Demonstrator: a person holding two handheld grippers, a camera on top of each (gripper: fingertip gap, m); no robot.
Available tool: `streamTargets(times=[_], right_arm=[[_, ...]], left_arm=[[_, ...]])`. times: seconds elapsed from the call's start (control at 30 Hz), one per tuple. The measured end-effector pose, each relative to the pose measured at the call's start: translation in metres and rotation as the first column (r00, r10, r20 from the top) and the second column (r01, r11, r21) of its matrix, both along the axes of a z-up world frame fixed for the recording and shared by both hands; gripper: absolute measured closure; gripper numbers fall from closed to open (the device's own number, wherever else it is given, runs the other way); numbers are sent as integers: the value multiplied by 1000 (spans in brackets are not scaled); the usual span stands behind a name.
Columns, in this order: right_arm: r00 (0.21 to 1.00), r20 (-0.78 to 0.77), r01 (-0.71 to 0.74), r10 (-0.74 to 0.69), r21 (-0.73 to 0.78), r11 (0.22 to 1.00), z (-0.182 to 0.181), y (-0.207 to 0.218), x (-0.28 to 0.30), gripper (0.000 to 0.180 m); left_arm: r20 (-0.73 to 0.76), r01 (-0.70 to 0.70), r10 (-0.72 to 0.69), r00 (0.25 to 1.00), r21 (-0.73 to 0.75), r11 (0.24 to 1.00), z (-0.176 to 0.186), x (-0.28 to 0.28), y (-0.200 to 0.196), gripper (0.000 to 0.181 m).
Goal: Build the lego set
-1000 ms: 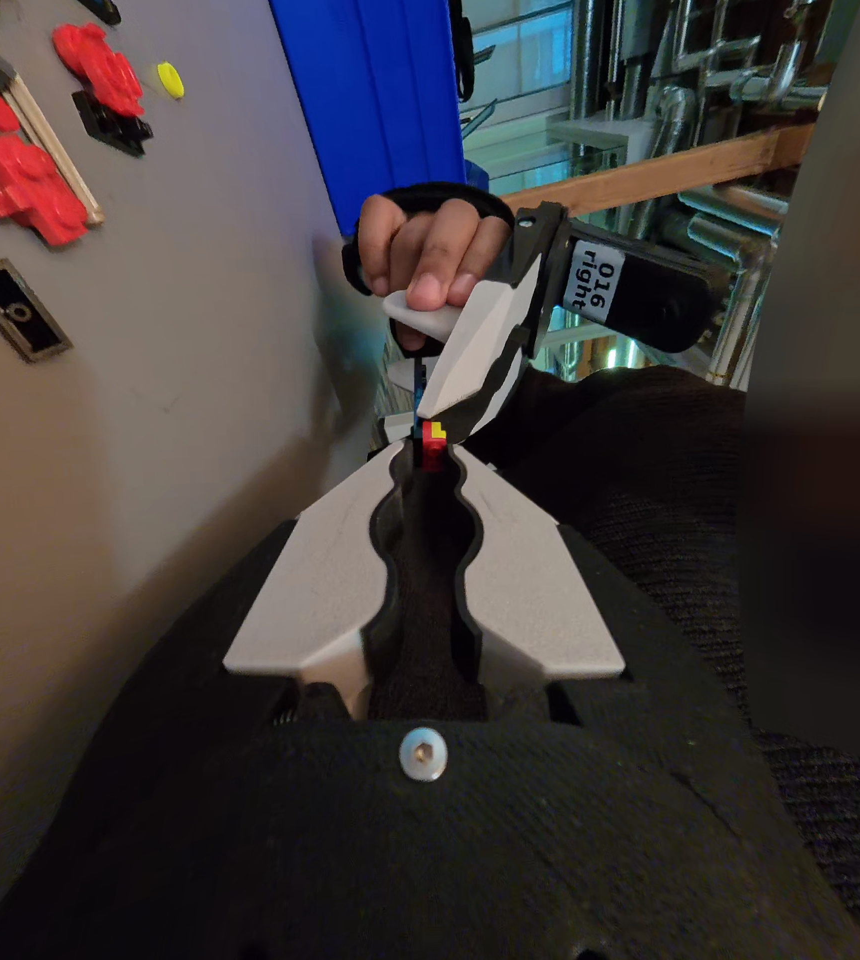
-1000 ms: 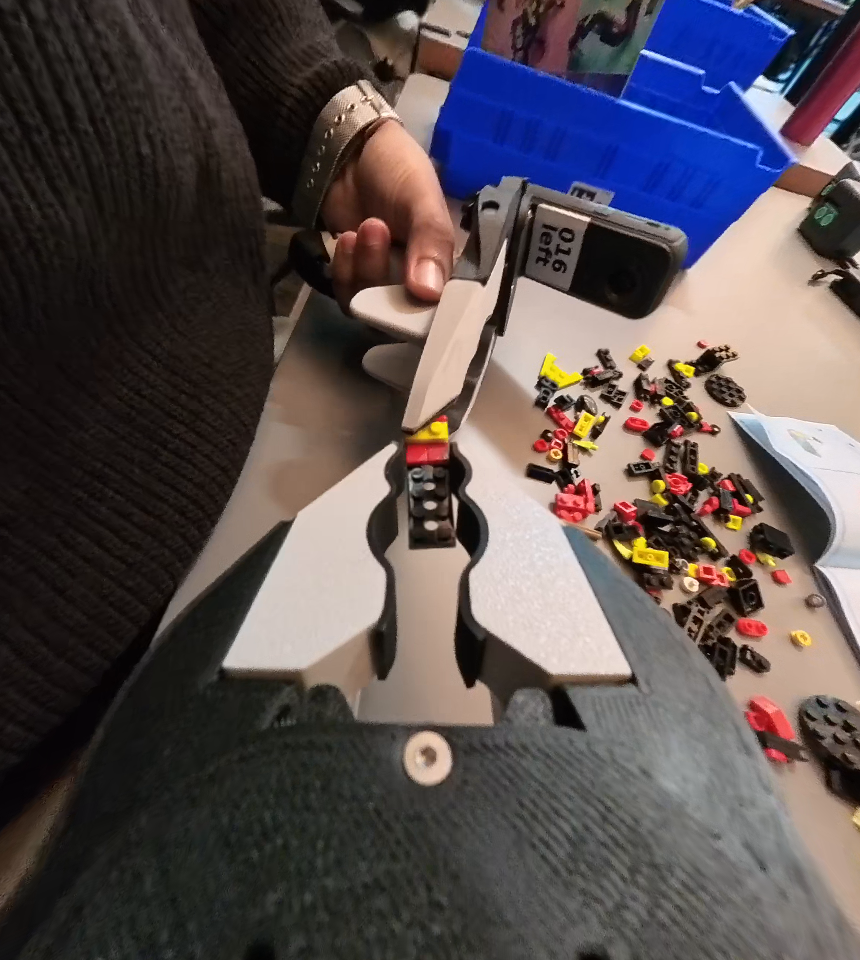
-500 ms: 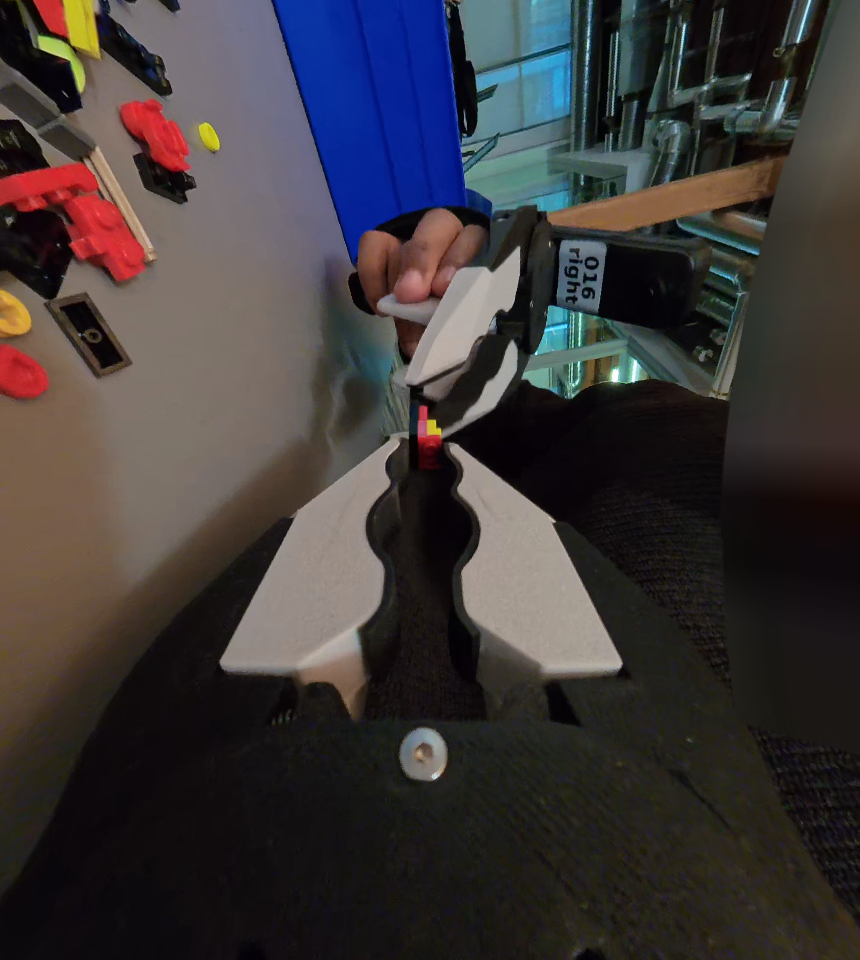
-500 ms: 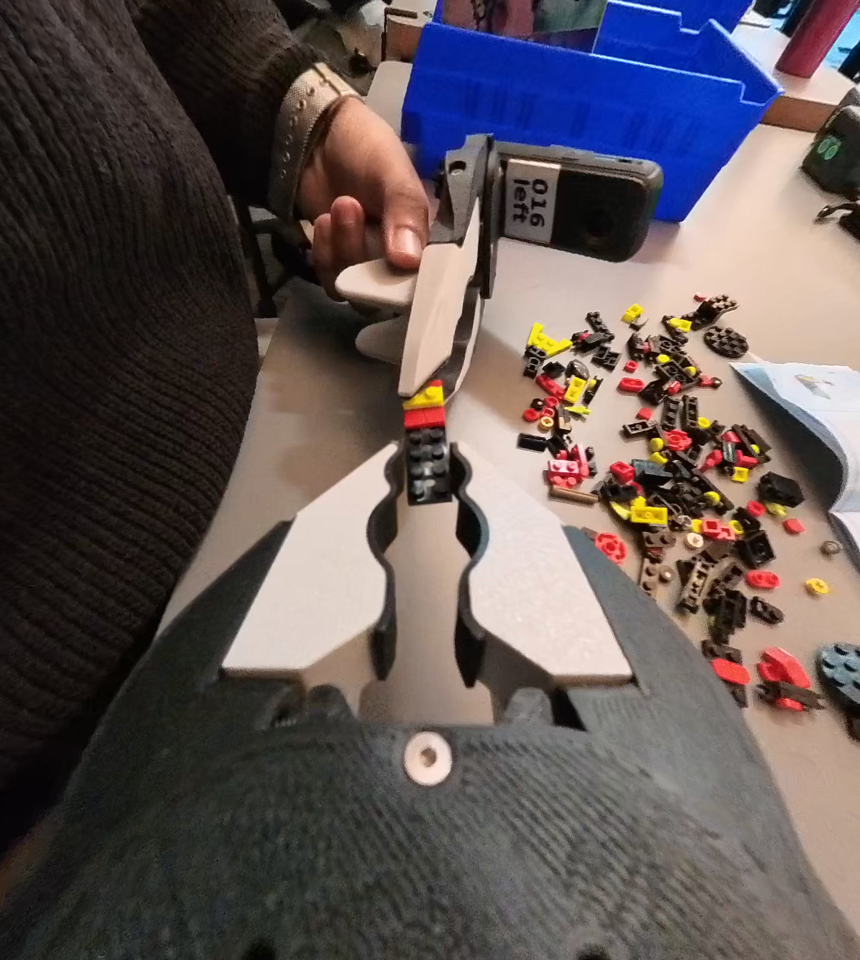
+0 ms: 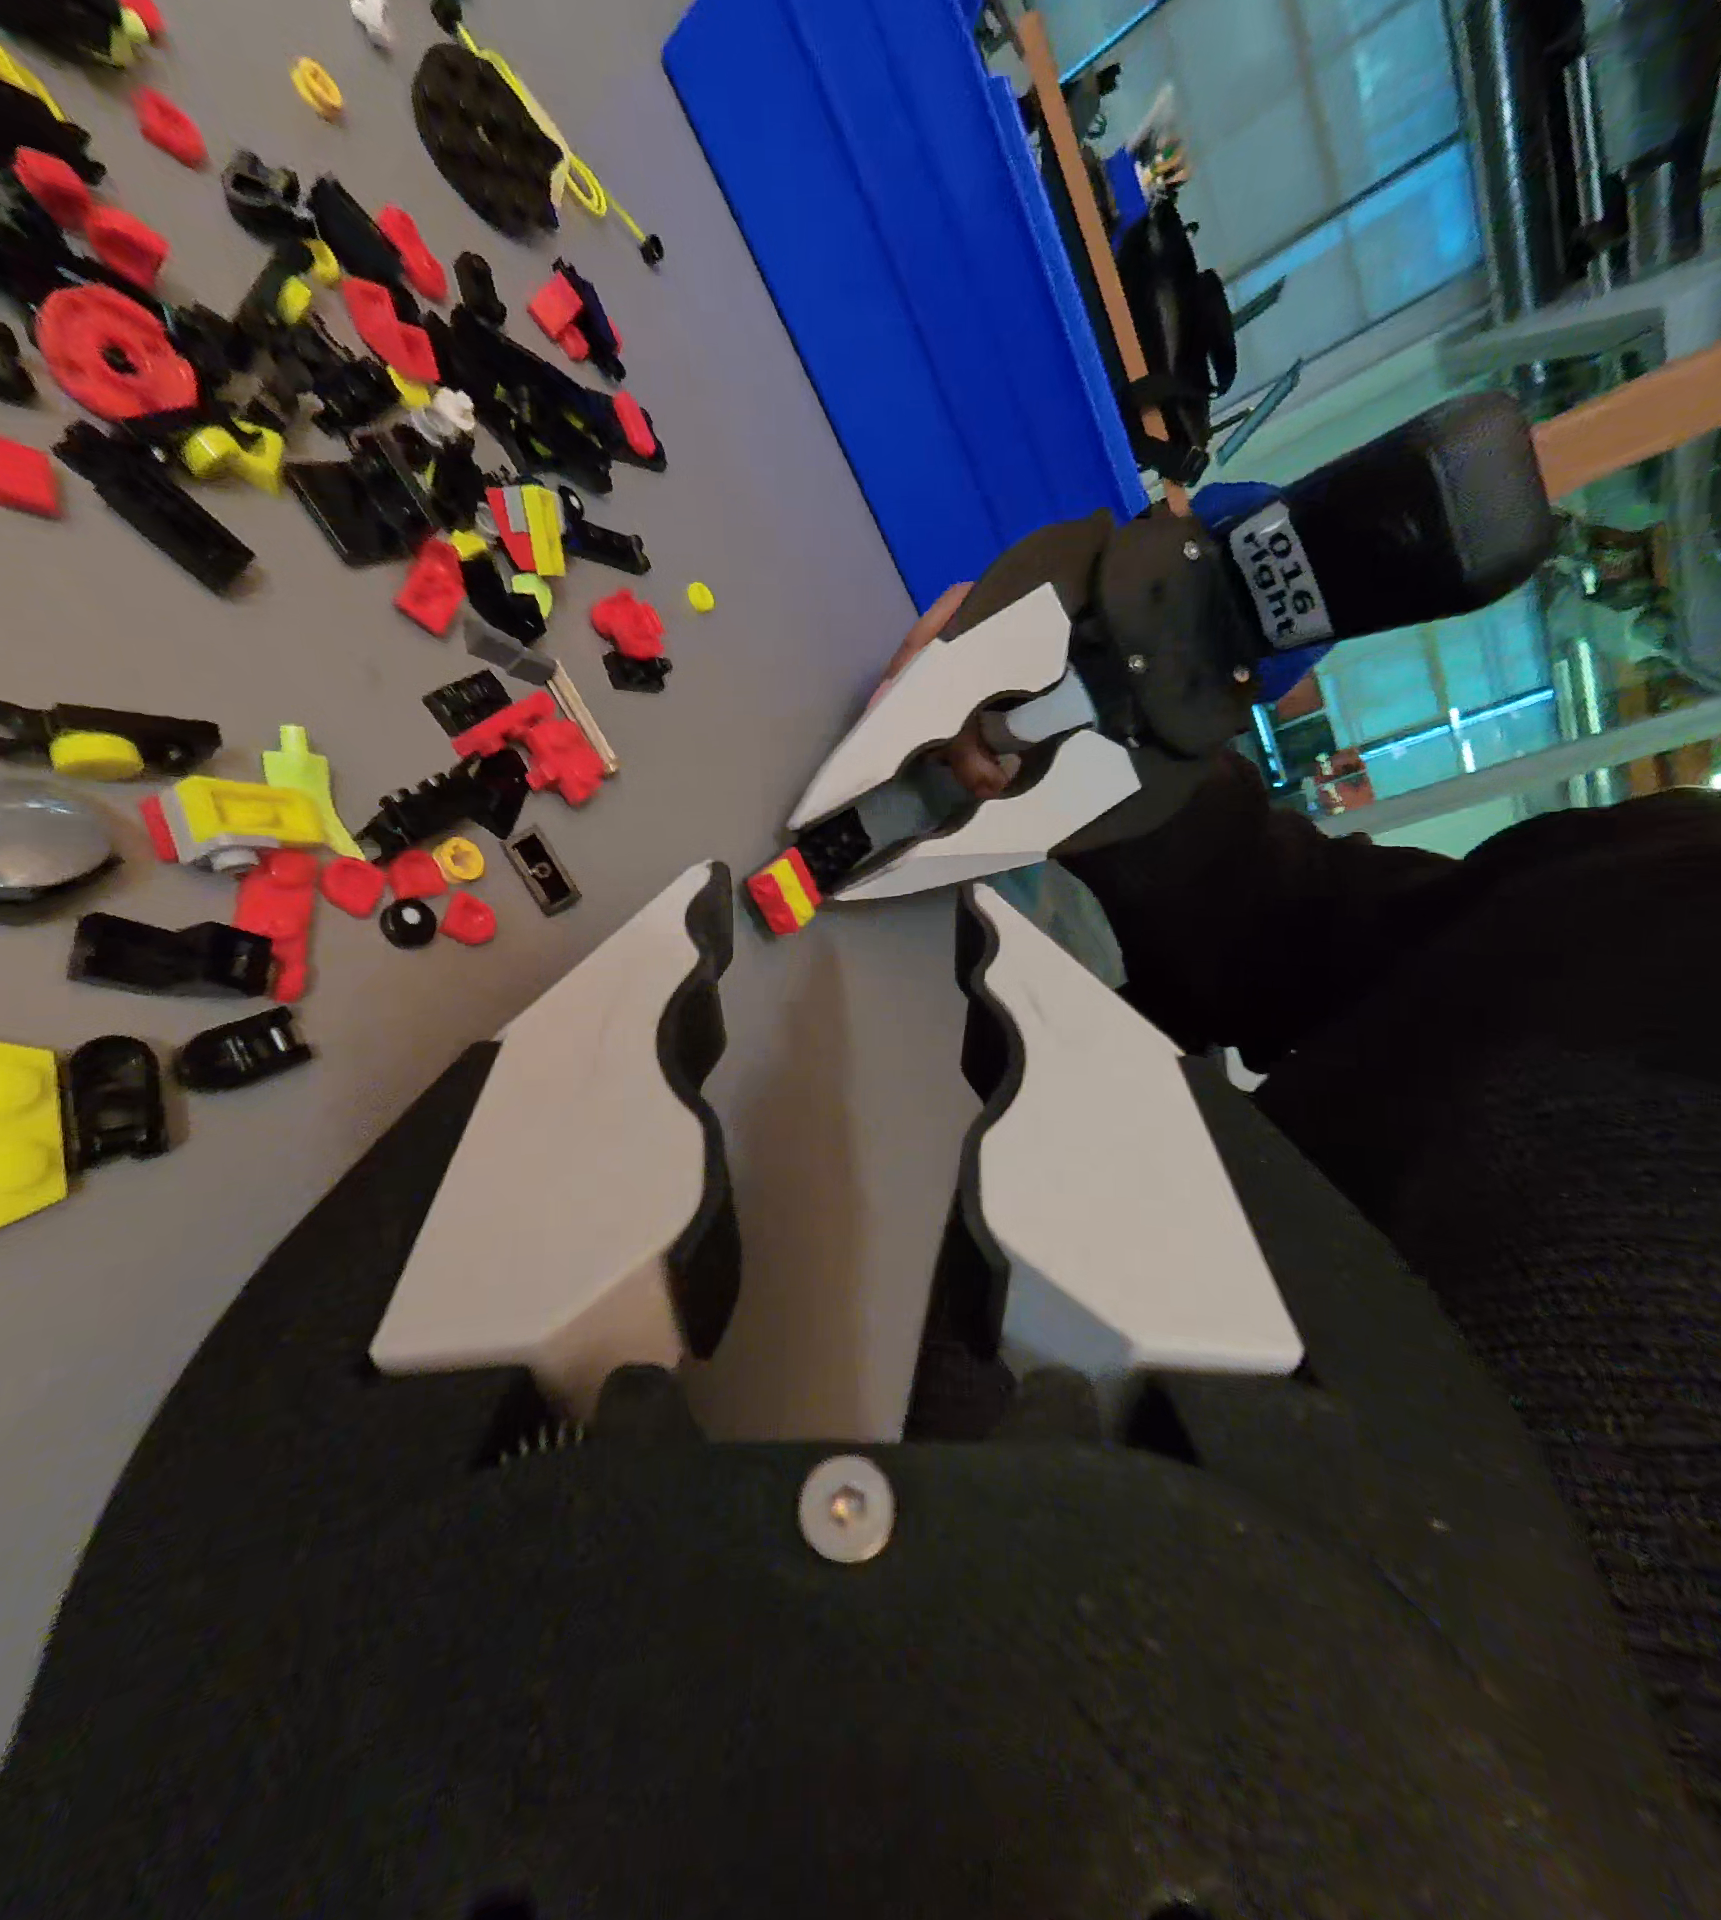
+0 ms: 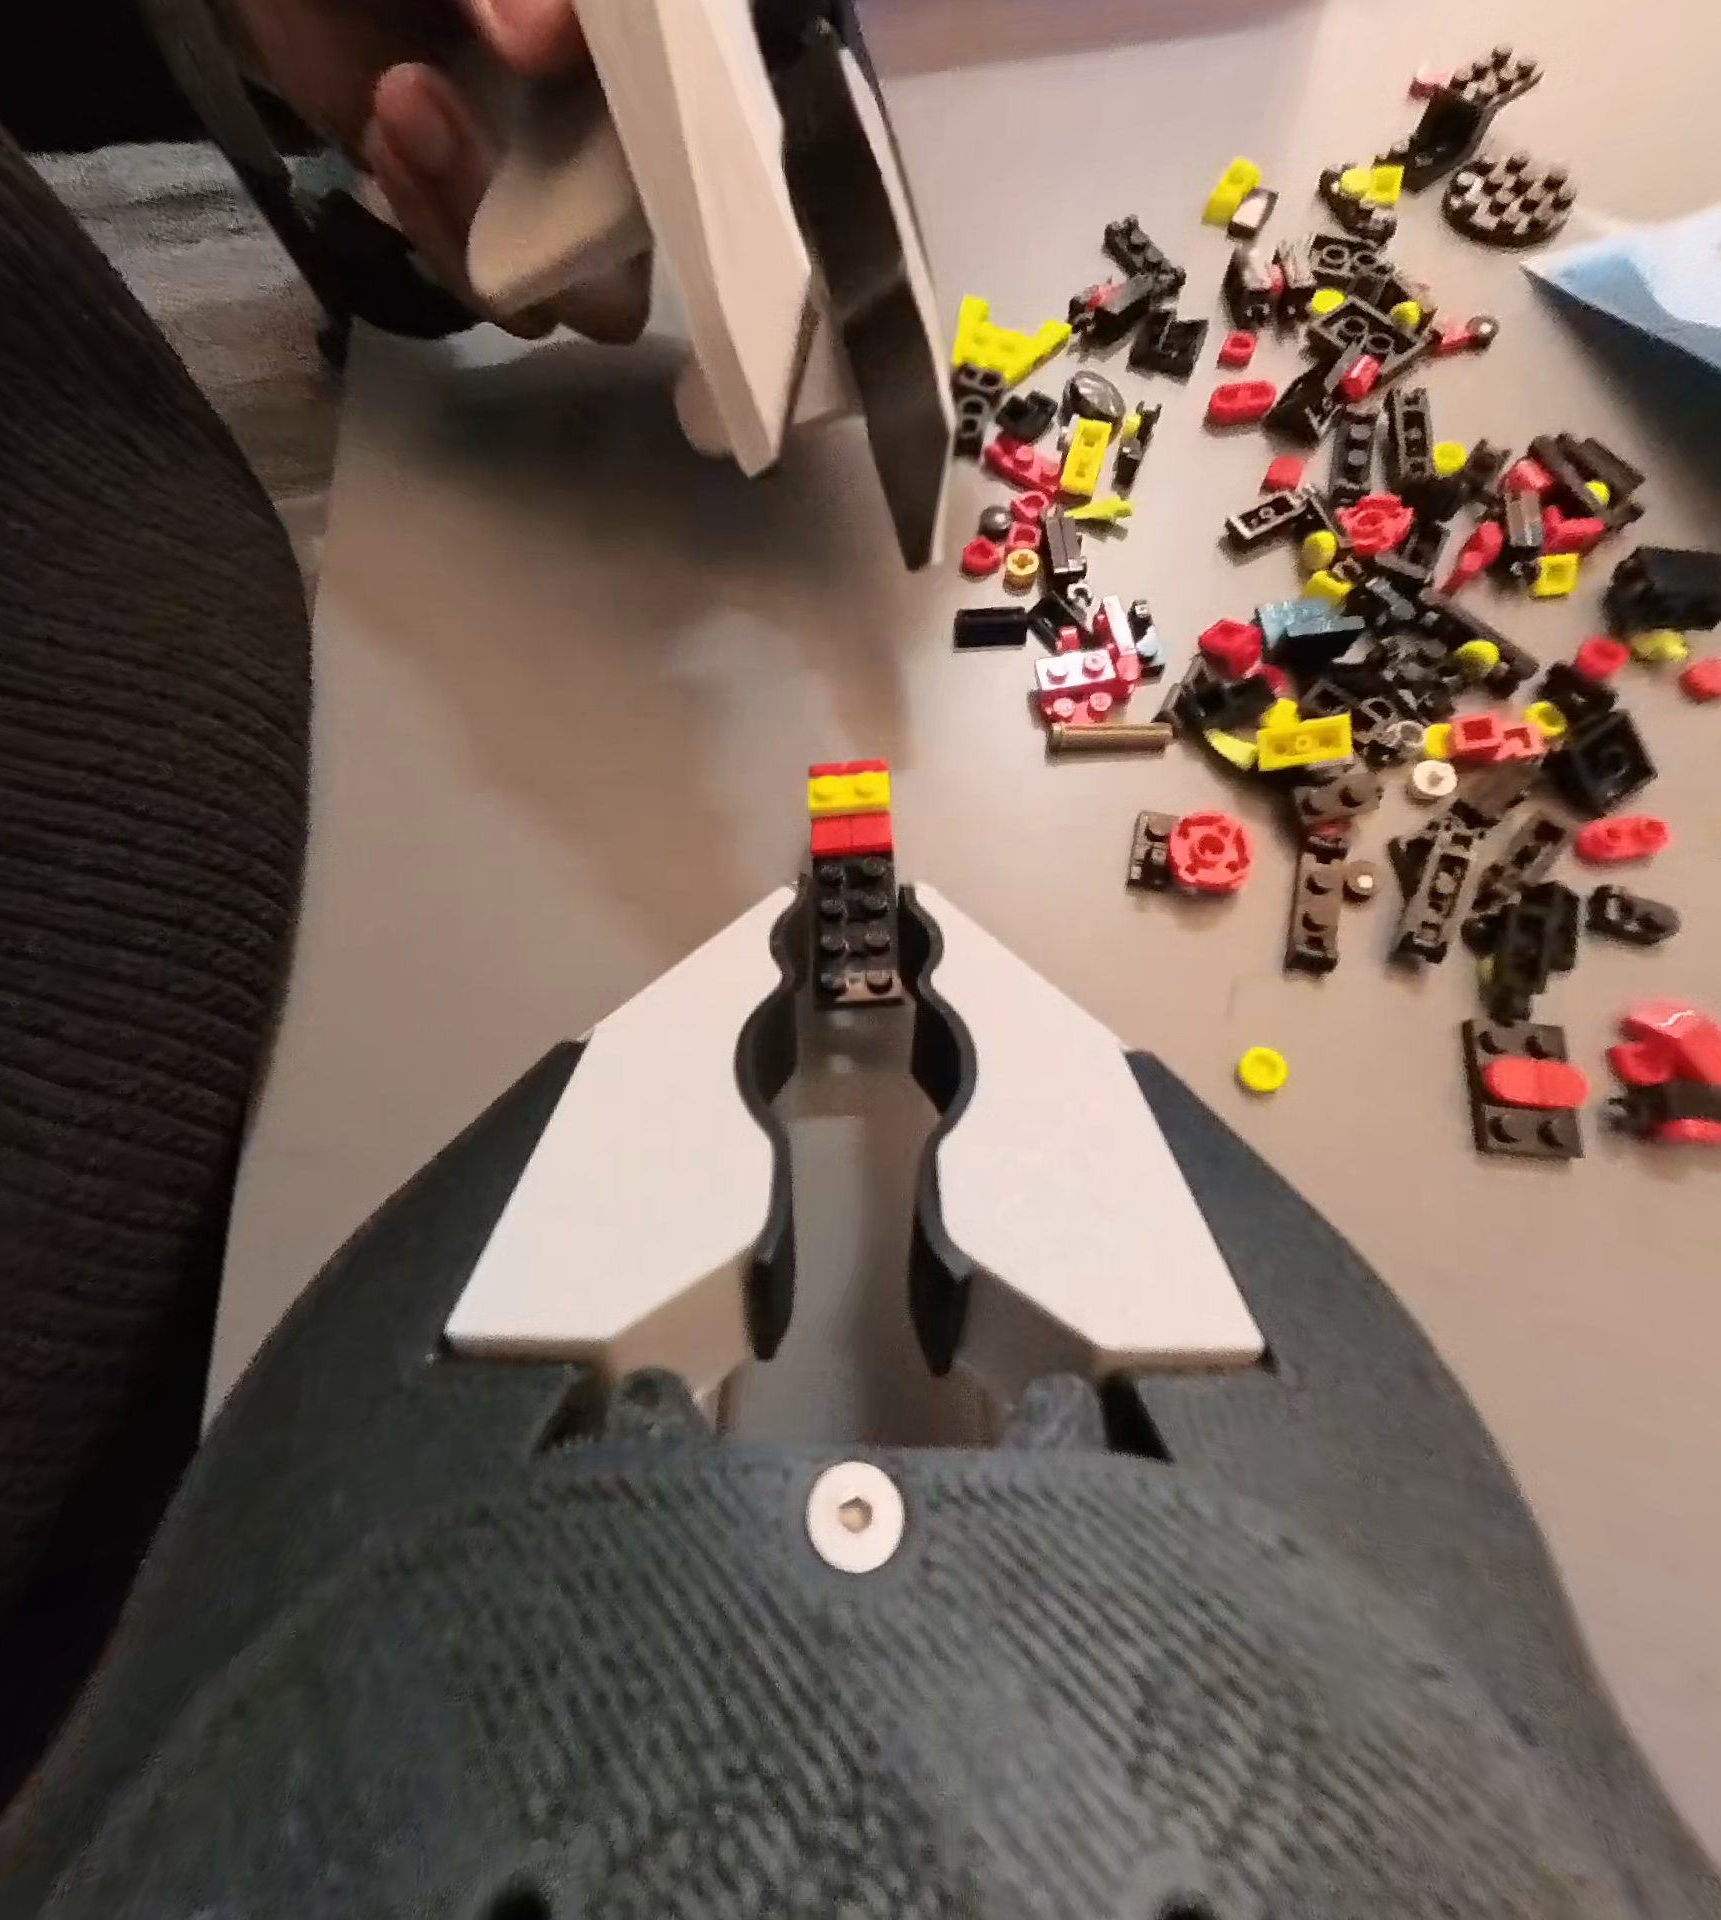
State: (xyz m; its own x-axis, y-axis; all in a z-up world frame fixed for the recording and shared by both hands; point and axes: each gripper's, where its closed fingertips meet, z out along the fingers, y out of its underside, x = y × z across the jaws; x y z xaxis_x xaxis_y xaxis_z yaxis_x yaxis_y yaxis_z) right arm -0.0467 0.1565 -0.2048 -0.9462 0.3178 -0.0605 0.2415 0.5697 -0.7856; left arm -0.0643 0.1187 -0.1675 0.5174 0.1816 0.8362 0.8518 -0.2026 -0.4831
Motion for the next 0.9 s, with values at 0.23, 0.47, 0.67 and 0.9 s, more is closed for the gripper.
streamTargets(times=[0.23,0.47,0.67,0.9], right_arm=[[1000,-12,-4,5,65,998,-11,3,0,165],[998,-63,33,-31,35,999,0,5,-9,146],[984,-79,147,-158,-131,980,38,13,-24,165],[976,-77,188,-205,-187,964,50,15,-31,180]], left_arm=[[9,85,-86,996,34,996,5,16,9,120],[-40,139,-138,990,45,989,11,27,15,111],[-103,103,-103,989,-2,995,9,20,14,111],[-298,36,-63,952,-96,995,5,9,11,124]])
